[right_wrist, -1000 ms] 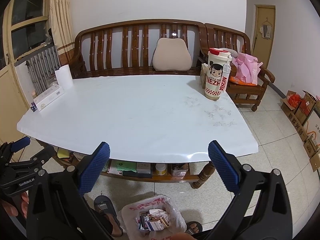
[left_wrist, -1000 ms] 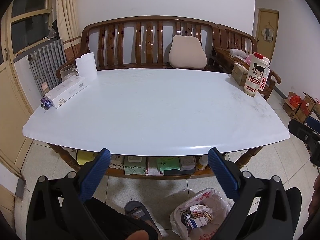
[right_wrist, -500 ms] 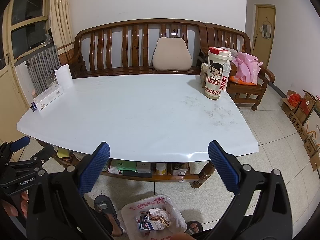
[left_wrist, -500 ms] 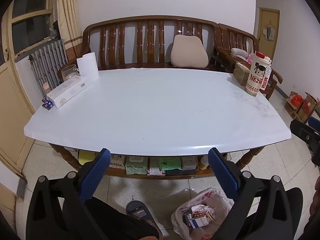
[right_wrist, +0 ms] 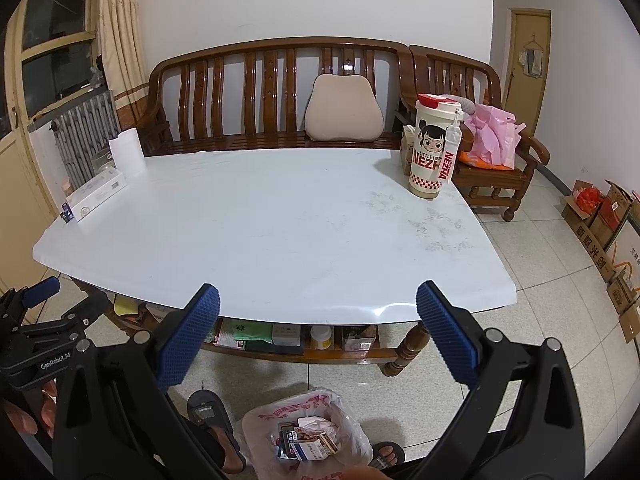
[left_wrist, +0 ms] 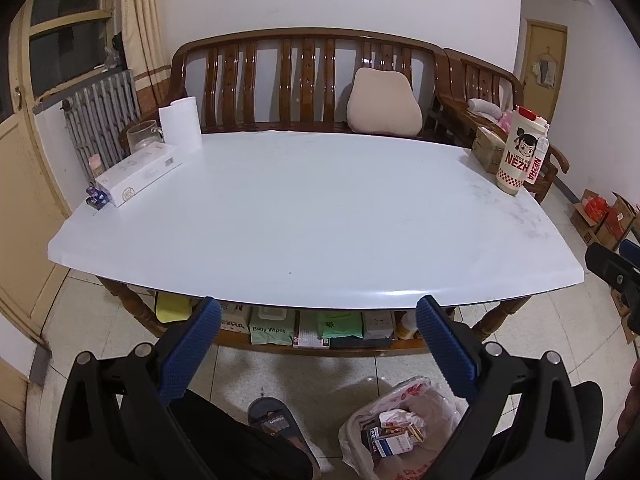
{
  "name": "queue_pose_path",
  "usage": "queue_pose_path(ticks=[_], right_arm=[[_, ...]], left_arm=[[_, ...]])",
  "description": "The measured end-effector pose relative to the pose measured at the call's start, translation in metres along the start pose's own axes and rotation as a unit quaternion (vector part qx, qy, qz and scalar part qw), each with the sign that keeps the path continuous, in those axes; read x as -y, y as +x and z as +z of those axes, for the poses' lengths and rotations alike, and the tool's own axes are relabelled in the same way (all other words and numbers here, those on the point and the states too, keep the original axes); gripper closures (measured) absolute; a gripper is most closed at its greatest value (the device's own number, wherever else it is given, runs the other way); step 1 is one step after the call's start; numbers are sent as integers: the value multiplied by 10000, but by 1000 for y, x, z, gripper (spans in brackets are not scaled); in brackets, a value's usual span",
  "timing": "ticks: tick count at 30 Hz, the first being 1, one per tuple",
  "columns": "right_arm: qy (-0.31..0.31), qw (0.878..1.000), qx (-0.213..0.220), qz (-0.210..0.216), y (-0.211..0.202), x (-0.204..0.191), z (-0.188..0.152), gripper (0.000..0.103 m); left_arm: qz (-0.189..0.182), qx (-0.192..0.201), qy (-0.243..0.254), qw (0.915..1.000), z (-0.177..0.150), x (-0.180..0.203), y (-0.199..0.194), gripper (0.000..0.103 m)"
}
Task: Collect trash
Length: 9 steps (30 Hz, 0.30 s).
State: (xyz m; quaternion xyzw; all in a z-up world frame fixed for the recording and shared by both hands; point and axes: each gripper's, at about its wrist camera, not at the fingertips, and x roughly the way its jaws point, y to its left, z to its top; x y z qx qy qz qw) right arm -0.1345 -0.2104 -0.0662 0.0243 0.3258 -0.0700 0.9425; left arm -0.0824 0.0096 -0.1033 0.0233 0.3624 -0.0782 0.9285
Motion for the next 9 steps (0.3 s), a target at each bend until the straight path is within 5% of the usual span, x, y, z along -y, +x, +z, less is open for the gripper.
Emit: queue_pose_path(ticks=[9], right_arm=[[25, 10000, -5, 7, 2, 2, 0, 7]], left_arm=[[-59, -94, -93, 9999, 1, -3, 2, 8]])
